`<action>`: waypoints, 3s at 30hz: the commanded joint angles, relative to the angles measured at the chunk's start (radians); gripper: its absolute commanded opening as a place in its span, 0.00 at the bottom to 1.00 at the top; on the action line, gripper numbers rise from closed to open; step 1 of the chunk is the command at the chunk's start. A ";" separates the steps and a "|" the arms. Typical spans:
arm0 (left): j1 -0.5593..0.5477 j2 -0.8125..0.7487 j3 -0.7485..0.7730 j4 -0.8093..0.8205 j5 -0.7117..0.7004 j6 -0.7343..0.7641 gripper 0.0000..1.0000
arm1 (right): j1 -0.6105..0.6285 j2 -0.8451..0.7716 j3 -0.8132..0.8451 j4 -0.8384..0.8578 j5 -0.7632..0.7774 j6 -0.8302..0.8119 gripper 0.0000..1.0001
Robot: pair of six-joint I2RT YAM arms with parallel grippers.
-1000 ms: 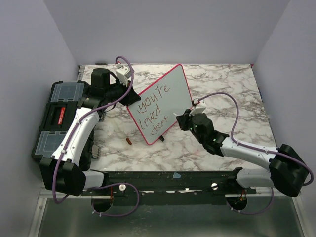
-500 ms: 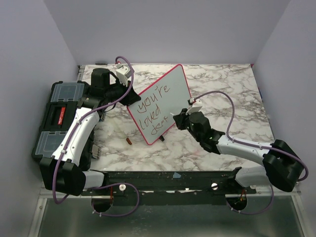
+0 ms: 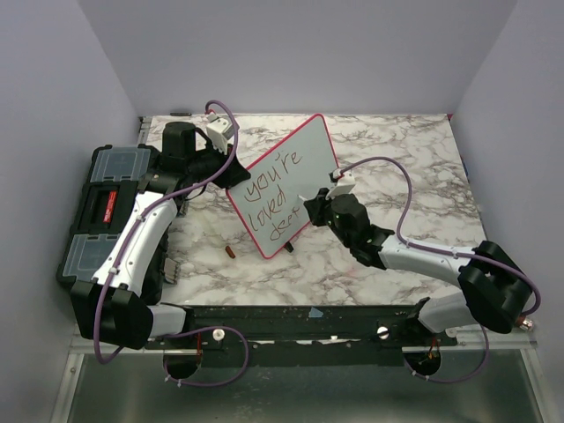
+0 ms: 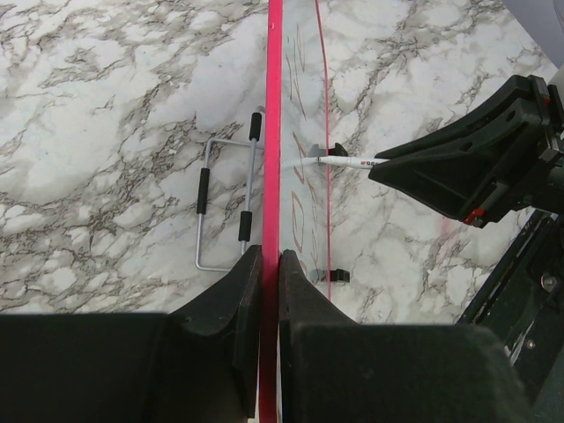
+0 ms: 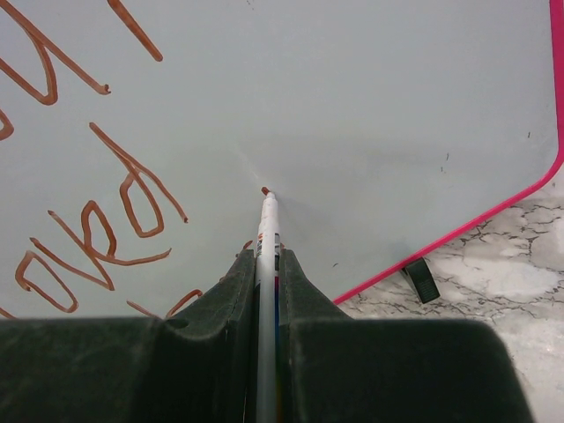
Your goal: Write a sentence on the whiteboard
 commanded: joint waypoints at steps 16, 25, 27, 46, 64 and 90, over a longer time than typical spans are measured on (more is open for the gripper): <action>-0.006 0.000 0.014 -0.010 -0.001 0.050 0.00 | -0.003 0.026 -0.101 0.032 -0.015 0.053 0.01; -0.006 -0.001 0.012 -0.009 -0.002 0.050 0.00 | -0.004 0.032 -0.070 -0.011 0.054 0.034 0.01; -0.006 0.000 0.012 -0.010 -0.001 0.050 0.00 | -0.004 0.034 -0.058 -0.018 0.072 0.017 0.01; -0.010 0.000 0.009 -0.008 -0.002 0.048 0.00 | -0.045 -0.066 -0.056 0.013 0.086 -0.037 0.01; -0.014 0.008 0.011 -0.012 -0.006 0.050 0.00 | -0.088 0.013 -0.033 0.057 -0.009 -0.002 0.01; -0.015 0.008 0.011 -0.013 -0.009 0.052 0.00 | -0.092 0.011 -0.134 0.096 -0.044 0.060 0.01</action>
